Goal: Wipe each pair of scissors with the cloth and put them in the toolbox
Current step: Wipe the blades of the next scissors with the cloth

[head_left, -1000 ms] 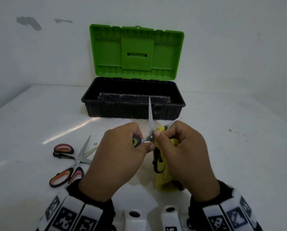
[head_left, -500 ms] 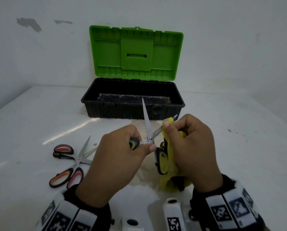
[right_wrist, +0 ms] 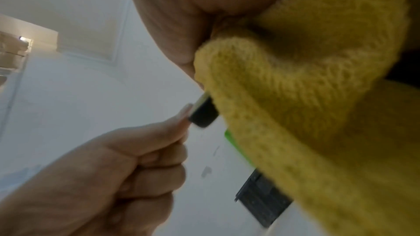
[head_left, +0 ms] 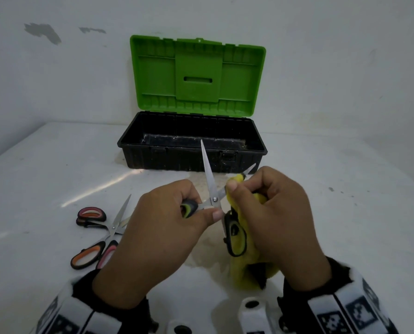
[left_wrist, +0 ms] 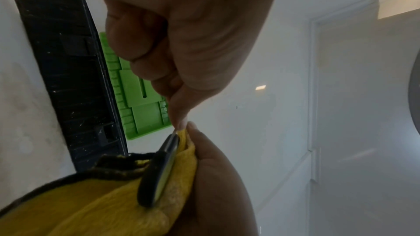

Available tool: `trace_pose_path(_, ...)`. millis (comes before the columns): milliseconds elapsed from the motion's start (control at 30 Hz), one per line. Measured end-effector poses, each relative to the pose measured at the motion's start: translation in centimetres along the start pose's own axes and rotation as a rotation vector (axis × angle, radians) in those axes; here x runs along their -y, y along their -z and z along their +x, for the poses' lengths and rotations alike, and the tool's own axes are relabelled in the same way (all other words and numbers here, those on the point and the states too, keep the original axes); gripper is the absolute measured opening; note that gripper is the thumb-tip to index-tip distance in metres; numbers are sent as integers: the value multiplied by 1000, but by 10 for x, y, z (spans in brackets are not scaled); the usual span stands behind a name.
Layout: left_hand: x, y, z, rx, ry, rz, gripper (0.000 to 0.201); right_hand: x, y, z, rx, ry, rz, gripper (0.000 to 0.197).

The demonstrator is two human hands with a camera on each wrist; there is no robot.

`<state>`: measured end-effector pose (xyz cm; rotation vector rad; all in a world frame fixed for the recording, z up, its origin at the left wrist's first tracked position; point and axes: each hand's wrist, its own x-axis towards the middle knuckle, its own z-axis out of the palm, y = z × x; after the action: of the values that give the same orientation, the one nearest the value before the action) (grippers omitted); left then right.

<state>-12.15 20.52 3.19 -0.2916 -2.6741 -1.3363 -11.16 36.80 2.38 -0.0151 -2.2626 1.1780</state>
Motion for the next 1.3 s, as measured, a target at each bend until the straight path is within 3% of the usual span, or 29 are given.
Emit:
trace_pose_path(167, 5, -3, 3, 19, 9, -36, 31, -14, 5, 22, -120, -56, 18, 29)
trace_pose_path(300, 12, -5, 5, 80, 76, -189, 33, -17, 9, 19, -157, -73, 58, 25)
trace_pose_path(400, 15, -6, 9, 128, 138, -326, 34, -14, 13, 10, -97, -60, 142, 19)
trace_pose_path(567, 14, -8, 11, 190, 154, -419, 31, -6, 9, -5, 167, -111, 311, 15)
trace_pose_path(733, 11, -8, 9, 181, 111, -392, 32, -9, 10, -4, 150, -187, 434, 17)
trace_pose_path(900, 12, -4, 6, 195, 99, -397, 35, -1, 11, -5, 224, -205, 469, 18)
trace_pose_path(1067, 11, -5, 4, 190, 77, -372, 35, -9, 14, 5, 80, -253, 469, 20)
trace_pose_path(1200, 14, 0, 6, 243, 86, -378, 41, -2, 11, -4, 223, -257, 487, 22)
trace_pose_path(1300, 12, 2, 6, 268, 72, -369, 39, -9, 11, 3, 139, -303, 504, 27)
